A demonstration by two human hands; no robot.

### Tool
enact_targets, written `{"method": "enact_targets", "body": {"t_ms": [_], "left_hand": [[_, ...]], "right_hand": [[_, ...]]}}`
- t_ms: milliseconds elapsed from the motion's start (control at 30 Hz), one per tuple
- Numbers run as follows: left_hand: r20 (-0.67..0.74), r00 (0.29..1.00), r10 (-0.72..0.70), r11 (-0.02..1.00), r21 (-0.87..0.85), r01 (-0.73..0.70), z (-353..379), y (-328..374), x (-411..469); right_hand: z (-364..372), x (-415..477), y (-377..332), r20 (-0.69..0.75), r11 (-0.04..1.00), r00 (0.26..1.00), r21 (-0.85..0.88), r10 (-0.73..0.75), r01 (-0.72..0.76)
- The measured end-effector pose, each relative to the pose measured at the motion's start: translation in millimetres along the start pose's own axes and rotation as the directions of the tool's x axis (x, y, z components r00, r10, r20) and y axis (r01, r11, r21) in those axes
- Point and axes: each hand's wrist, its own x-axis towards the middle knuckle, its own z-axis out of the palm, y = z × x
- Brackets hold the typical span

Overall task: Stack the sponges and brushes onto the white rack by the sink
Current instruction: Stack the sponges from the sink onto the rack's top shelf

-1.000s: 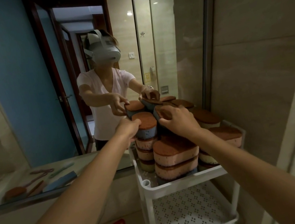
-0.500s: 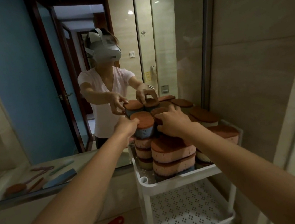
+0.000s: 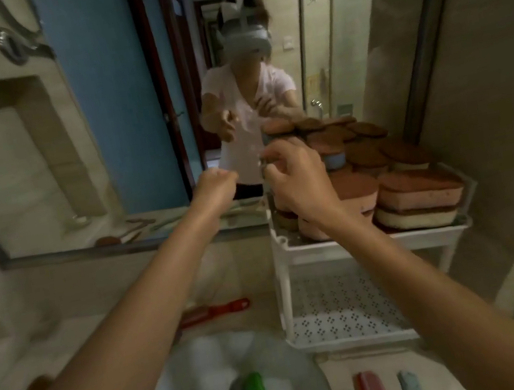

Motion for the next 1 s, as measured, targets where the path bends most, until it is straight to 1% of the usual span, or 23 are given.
{"method": "enact_targets", "body": {"t_ms": [67,100,167,233,300,367,433,567,633,667,767,867,900,933,1000], "left_hand": [[-0.069,0.997,-0.017,1.0,-0.001,0.017,-31,-37,-21],[-0.094,0.994,-0.047,0.999,0.011,0.048,-46,-60,-35],[-0.131,0.983,-0.132,0.991,0.005,0.134,-77,-108,-63],[-0.161,0.955,-0.248,0.968,-0.014,0.249,-105,-159,-89],[-0.188,0.904,-0.383,0.923,-0.052,0.38,-130,-206,-112],[-0.211,0.831,-0.515,0.857,-0.128,0.499,-155,-243,-131],[-0.233,0.776,-0.586,0.81,-0.157,0.564,-181,-273,-143],[-0.334,0.745,-0.577,0.801,-0.053,0.596,-241,-307,-145],[-0.38,0.746,-0.547,0.792,0.054,0.608,-273,-321,-133],[-0.374,0.756,-0.538,0.778,0.127,0.616,-288,-327,-125],[-0.33,0.809,-0.486,0.757,0.303,0.579,-331,-354,-95],[-0.313,0.83,-0.463,0.754,0.354,0.554,-364,-388,-64],[-0.304,0.843,-0.444,0.746,0.396,0.536,-370,-399,-54],[-0.288,0.854,-0.434,0.725,0.45,0.521,-375,-406,-46],[-0.24,0.876,-0.418,0.68,0.557,0.477,-382,-421,-29]], "right_hand": [[30,-28,-20,0.072,0.995,0.997,0.102,-0.017,0.01],[47,-43,-29,0.118,0.988,0.993,0.156,-0.018,0.0],[87,-77,-45,0.237,0.965,0.972,0.255,-0.005,-0.058],[128,-110,-59,0.386,0.938,0.922,0.315,0.01,-0.142],[168,-141,-72,0.506,0.926,0.863,0.319,0.016,-0.203],[205,-169,-86,0.605,0.925,0.796,0.286,0.03,-0.252],[239,-193,-100,0.687,0.936,0.726,0.229,0.038,-0.266],[302,-219,-123,0.786,0.953,0.615,0.141,0.057,-0.268],[333,-221,-131,0.81,0.961,0.581,0.094,0.078,-0.26],[347,-221,-135,0.816,0.967,0.571,0.068,0.087,-0.245],[394,-214,-142,0.809,0.976,0.575,0.002,0.127,-0.218],[433,-206,-138,0.757,0.961,0.609,-0.087,0.236,-0.263],[441,-203,-135,0.732,0.954,0.624,-0.119,0.272,-0.276],[447,-200,-133,0.719,0.946,0.623,-0.162,0.309,-0.282],[453,-195,-129,0.73,0.923,0.568,-0.256,0.379,-0.286]]}}
